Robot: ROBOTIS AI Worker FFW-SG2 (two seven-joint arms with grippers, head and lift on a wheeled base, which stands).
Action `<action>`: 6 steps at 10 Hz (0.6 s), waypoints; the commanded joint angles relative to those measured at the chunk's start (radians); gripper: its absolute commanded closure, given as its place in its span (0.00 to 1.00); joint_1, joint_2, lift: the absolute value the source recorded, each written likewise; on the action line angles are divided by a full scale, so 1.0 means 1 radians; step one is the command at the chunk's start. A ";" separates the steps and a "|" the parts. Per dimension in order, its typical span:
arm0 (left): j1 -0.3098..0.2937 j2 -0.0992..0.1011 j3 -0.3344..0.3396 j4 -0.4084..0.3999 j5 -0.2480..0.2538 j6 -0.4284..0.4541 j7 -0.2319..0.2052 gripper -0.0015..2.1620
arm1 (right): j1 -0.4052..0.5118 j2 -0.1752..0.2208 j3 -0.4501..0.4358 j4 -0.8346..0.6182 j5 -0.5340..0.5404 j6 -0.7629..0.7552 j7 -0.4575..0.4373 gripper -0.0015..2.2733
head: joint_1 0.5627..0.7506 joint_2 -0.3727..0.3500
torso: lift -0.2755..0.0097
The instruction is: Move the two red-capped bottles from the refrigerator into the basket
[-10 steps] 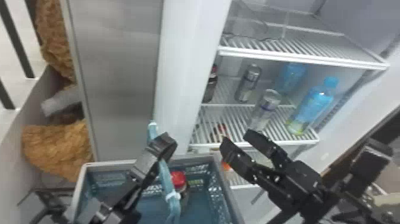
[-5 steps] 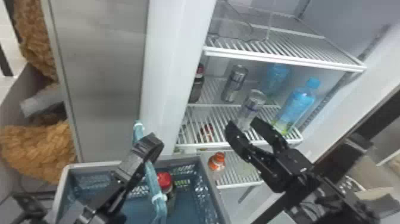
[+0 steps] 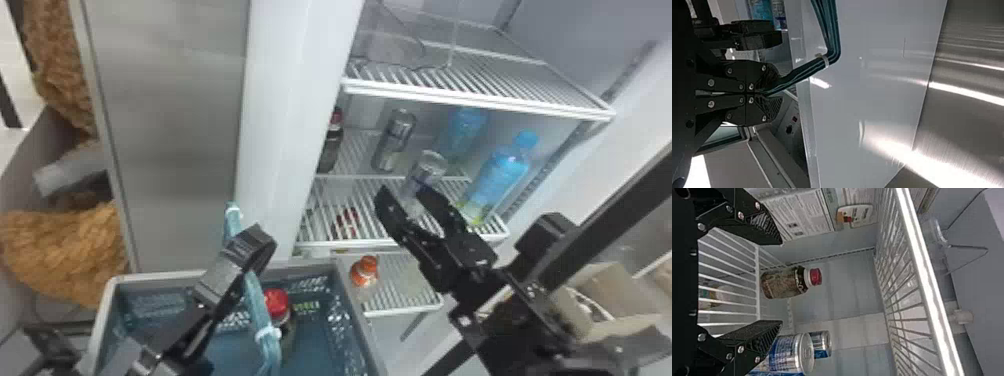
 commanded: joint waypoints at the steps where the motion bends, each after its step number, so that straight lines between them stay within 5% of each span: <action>1: 0.000 -0.001 0.000 0.000 0.000 0.001 0.000 0.56 | -0.038 -0.003 0.024 0.049 0.010 -0.020 -0.016 0.15 | 0.70 0.03 | 0.97; 6: 0.000 0.001 0.000 0.003 0.000 0.003 0.000 0.56 | -0.195 -0.021 0.103 0.228 0.042 -0.054 -0.049 0.15 | 0.70 0.03 | 0.97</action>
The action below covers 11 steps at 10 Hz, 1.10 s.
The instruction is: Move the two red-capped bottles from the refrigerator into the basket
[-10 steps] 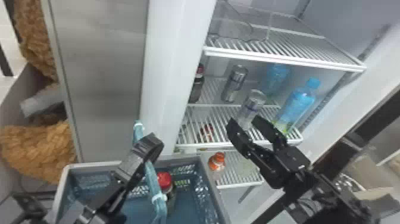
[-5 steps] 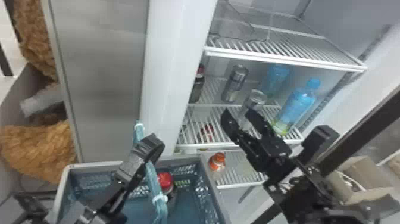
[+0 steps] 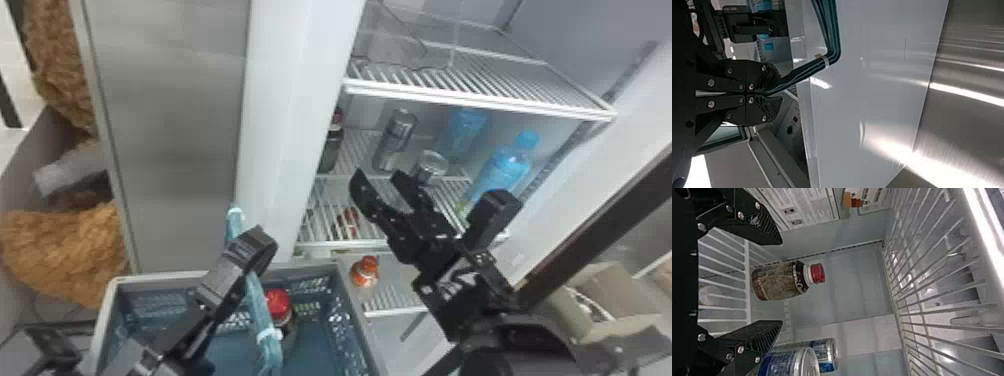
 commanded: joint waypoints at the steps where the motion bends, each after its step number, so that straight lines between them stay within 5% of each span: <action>1: -0.002 0.001 0.000 0.000 0.000 -0.001 0.000 0.56 | -0.052 -0.006 0.029 0.060 0.006 -0.008 -0.003 0.15 | 0.70 0.03 | 0.97; 11: 0.000 0.002 0.000 0.005 0.004 -0.001 0.000 0.56 | -0.319 -0.018 0.139 0.374 0.068 -0.052 -0.050 0.15 | 0.70 0.13 | 0.97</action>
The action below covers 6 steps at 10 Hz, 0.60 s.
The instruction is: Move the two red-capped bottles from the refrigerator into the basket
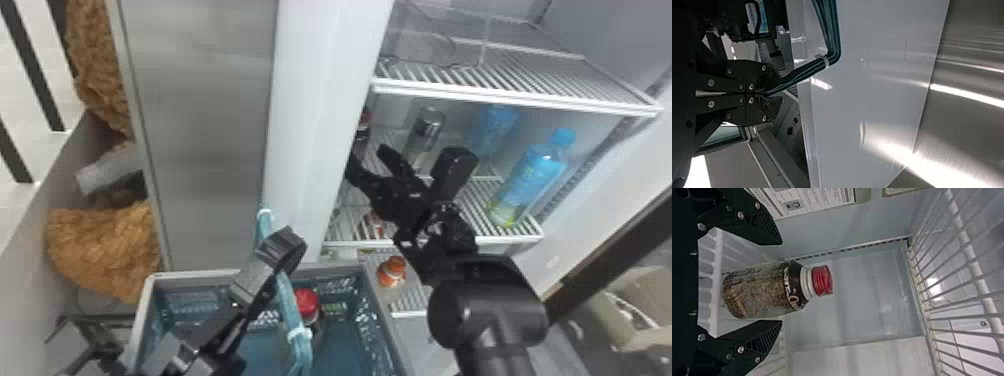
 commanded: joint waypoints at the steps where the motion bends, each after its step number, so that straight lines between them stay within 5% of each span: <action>1: 0.000 0.000 0.000 0.001 0.001 0.001 0.000 0.56 | -0.021 0.001 0.013 0.023 0.006 0.000 -0.010 0.15 | 0.70 0.14 | 0.97; 6: -0.002 -0.002 0.000 0.006 0.001 0.003 0.000 0.56 | -0.089 0.003 0.023 0.109 0.018 0.000 -0.036 0.15 | 0.69 0.15 | 0.97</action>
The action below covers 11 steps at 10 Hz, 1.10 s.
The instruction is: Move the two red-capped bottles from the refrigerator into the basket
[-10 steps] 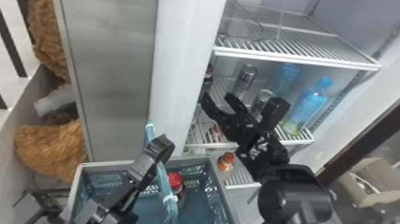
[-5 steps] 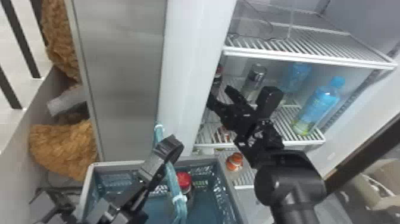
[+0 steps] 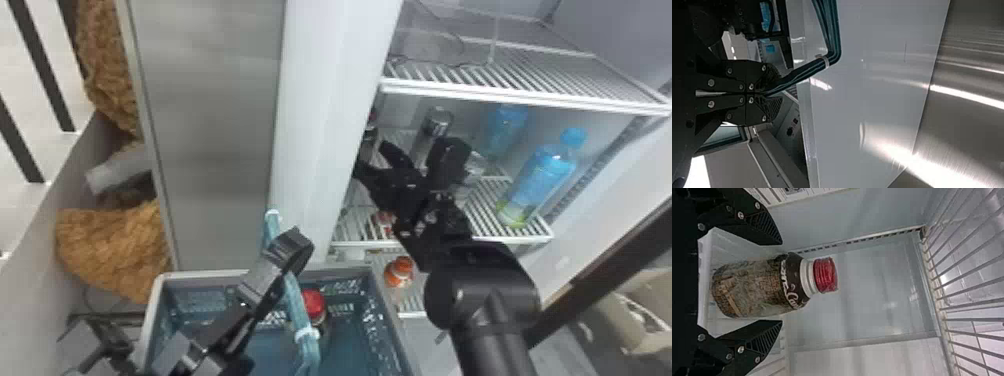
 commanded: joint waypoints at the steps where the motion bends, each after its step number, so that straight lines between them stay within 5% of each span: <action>1: 0.000 -0.001 0.000 0.000 0.000 0.000 0.000 0.56 | -0.031 0.000 0.009 0.035 0.004 -0.005 -0.002 0.15 | 0.68 0.15 | 0.97; 5: -0.005 -0.001 0.000 0.005 -0.002 0.005 0.000 0.56 | -0.073 0.000 0.013 0.089 0.012 -0.007 -0.010 0.15 | 0.62 0.16 | 0.97; 6: -0.005 -0.001 0.000 0.005 -0.002 0.005 0.000 0.56 | -0.080 0.000 0.013 0.106 0.012 -0.007 -0.010 0.20 | 0.62 0.16 | 0.97; 8: -0.005 -0.001 0.000 0.005 -0.002 0.005 0.000 0.56 | -0.090 -0.003 0.013 0.106 0.016 0.025 -0.010 0.50 | 0.63 0.16 | 0.97; 11: -0.003 0.000 0.000 0.005 -0.002 0.005 0.000 0.56 | -0.048 -0.008 0.011 0.032 0.020 0.025 -0.010 0.56 | 0.64 0.16 | 0.97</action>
